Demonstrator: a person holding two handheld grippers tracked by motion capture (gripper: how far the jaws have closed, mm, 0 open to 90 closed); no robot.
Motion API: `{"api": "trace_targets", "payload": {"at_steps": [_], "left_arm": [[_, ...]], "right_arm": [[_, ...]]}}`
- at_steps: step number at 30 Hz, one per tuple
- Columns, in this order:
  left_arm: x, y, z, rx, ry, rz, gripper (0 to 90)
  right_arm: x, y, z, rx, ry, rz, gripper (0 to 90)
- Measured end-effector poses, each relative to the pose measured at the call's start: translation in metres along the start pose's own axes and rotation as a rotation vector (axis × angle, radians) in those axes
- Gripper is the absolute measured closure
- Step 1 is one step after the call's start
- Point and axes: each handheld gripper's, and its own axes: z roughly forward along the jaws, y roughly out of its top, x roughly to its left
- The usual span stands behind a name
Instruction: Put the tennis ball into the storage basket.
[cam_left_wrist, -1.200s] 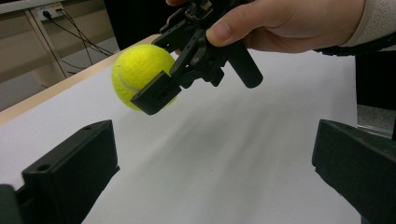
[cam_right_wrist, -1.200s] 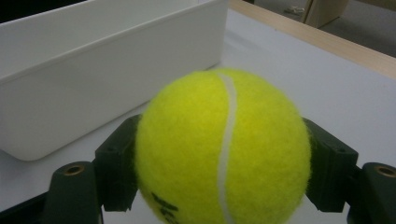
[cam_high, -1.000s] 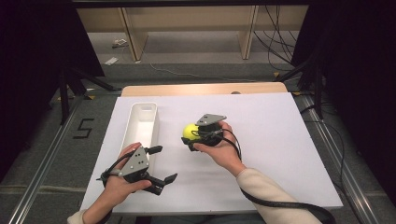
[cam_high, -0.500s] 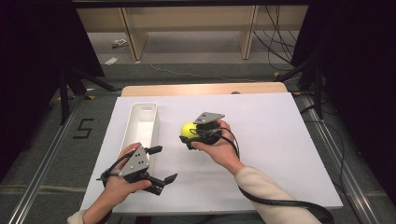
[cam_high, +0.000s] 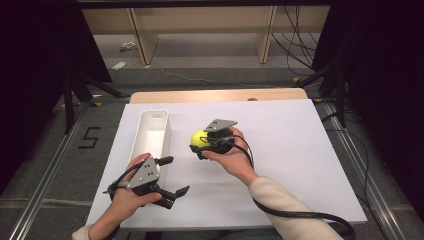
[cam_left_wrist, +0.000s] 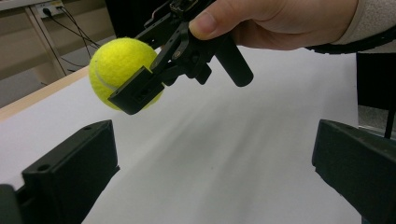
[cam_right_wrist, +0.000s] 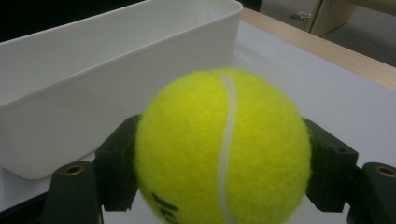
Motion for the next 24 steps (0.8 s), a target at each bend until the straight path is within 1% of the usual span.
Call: {"api": "trace_targets", "payload": {"at_steps": [5,15,24], "left_arm": [[0.0,0.0,0.0,0.002,-0.001,0.0,0.0],[0.0,0.0,0.0,0.0,-0.002,-0.001,0.0],[0.0,0.0,0.001,0.002,-0.003,0.001,0.0]], "right_arm": [[0.0,0.002,0.001,0.002,0.003,0.0,26.7],[0.003,0.01,0.006,0.001,0.011,-0.015,26.7],[0.003,0.014,0.006,-0.003,0.01,-0.008,26.7]]}}
